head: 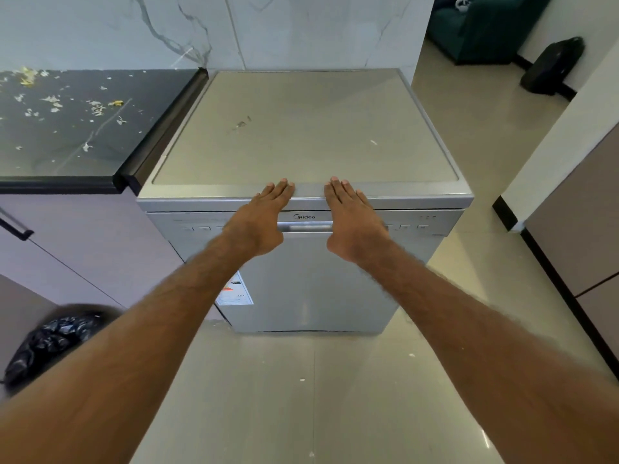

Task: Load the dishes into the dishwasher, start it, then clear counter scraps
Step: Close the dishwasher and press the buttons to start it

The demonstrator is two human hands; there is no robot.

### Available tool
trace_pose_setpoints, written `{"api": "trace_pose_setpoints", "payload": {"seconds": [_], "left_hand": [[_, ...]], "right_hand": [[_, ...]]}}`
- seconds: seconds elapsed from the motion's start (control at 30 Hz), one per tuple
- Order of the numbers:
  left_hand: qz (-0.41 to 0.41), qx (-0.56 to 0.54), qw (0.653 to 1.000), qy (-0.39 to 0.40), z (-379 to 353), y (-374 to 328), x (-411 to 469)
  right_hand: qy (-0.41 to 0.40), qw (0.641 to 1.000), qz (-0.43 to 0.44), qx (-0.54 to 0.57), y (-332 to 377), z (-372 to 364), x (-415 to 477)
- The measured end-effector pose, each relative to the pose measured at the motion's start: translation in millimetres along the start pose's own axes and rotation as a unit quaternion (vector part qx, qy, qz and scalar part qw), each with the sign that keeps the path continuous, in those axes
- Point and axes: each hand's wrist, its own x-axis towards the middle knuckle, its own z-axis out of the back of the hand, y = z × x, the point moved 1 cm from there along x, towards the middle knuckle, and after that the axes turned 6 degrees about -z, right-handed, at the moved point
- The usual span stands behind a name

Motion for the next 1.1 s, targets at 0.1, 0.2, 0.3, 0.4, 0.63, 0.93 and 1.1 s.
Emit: {"api": "trace_pose_setpoints", "payload": {"seconds": [0.1,0.2,0.3,0.4,0.63,0.93,1.1], "left_hand": [[-0.026,0.009,0.999,0.031,10.5,8.5,0.8],[-0.019,0.022,0.998,0.051,26.5,41.7,-16.8],[0.018,0.021,0.999,0.04,30.5,75.8,-42.4],[0.009,0.02,0.999,0.044,30.7,87.2,-46.6],[0.03,0.072,0.99,0.114,45.2,73.5,-45.5],[0.069,0.076,0.992,0.07,115.3,66.5,-112.4],[0.081,0.098,0.991,0.045,164.5,41.4,-158.5]], "right_hand": [[0.006,1.0,0.004,0.004,-2.7,0.5,0.9],[0.016,1.0,0.014,0.007,-4.4,5.6,3.4],[0.02,1.0,0.015,0.009,-6.4,6.4,5.5],[0.021,1.0,0.009,0.009,-5.0,4.6,4.5],[0.048,0.999,-0.009,-0.014,4.1,18.3,-8.6],[0.034,0.999,-0.011,-0.005,27.7,73.0,-61.2],[0.002,1.0,0.021,-0.01,60.7,143.5,-90.3]]}}
